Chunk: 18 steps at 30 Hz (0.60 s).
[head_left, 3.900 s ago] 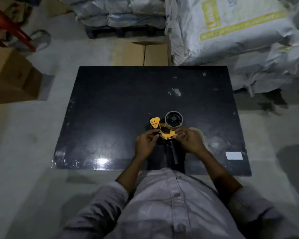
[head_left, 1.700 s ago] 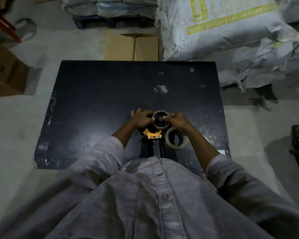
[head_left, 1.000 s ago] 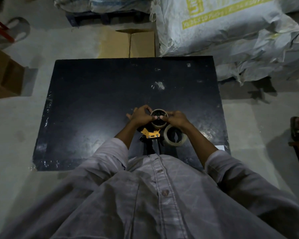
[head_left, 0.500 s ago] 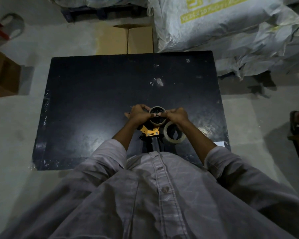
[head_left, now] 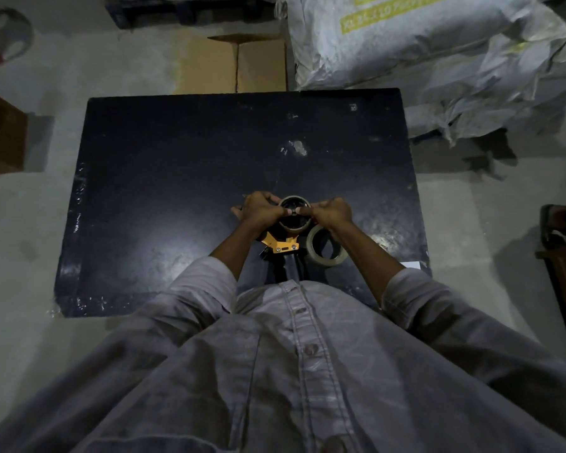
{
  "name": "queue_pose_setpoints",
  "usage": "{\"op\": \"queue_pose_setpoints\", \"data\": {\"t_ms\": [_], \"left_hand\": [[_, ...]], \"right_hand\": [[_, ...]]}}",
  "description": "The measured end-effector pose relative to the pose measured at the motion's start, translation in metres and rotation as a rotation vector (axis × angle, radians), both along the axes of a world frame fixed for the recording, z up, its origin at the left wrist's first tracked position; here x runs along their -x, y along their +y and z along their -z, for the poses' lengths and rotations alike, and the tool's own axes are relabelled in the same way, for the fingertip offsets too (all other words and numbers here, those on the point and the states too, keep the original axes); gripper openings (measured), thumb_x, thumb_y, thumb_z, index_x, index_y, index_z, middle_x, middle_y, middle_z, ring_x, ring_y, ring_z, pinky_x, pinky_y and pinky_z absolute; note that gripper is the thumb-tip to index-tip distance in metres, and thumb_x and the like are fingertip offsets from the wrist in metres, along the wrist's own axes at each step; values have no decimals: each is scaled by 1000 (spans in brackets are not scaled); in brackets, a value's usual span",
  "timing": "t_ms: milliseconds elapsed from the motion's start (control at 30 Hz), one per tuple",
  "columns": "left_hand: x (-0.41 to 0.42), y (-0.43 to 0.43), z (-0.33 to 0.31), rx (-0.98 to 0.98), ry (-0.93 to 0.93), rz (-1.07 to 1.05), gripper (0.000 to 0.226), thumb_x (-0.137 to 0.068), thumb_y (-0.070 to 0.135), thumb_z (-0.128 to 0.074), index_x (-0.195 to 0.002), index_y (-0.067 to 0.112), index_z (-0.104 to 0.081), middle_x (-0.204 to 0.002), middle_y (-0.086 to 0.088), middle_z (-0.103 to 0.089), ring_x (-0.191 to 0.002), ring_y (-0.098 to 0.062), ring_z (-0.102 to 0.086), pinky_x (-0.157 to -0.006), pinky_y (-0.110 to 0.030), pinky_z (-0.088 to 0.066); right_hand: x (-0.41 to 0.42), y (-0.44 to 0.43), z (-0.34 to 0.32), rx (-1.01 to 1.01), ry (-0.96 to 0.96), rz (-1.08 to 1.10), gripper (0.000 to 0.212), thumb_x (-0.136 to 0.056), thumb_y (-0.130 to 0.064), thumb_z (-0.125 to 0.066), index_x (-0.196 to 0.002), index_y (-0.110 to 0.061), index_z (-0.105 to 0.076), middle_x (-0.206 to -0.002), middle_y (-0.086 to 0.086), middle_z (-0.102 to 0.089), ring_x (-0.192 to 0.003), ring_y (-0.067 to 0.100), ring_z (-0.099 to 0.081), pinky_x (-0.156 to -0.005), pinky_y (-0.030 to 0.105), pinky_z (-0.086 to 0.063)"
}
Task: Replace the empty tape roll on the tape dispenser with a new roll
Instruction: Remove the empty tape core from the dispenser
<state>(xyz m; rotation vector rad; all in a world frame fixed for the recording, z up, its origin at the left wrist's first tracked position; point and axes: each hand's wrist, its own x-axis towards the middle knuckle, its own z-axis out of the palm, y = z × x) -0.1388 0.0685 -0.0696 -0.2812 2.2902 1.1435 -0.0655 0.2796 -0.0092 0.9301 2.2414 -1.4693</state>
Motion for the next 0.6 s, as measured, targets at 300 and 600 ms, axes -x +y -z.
{"op": "queue_pose_setpoints", "data": {"t_ms": [300,600], "left_hand": [[-3,2,-1,-37,6,-49,61,-34,61,-94,-90,38,-84,-89,14,-84,-105,-20,-79,-97,-53,-66],[-6,1,2,14,25,-45,65,-30,71,-87,-87,41,-80,-102,7,-80,-108,-22,-74,-94,-48,-65]], "right_hand": [[0,-2,-2,-59,-24,-8,40,-69,-43,-106,-87,-13,-88,-80,-1,-85,-75,14,-82,-69,32,-65],[2,4,-3,-14,-58,-83,44,-73,-47,-103,-98,-15,-87,-94,1,-86,-93,20,-83,-90,42,-70]]}}
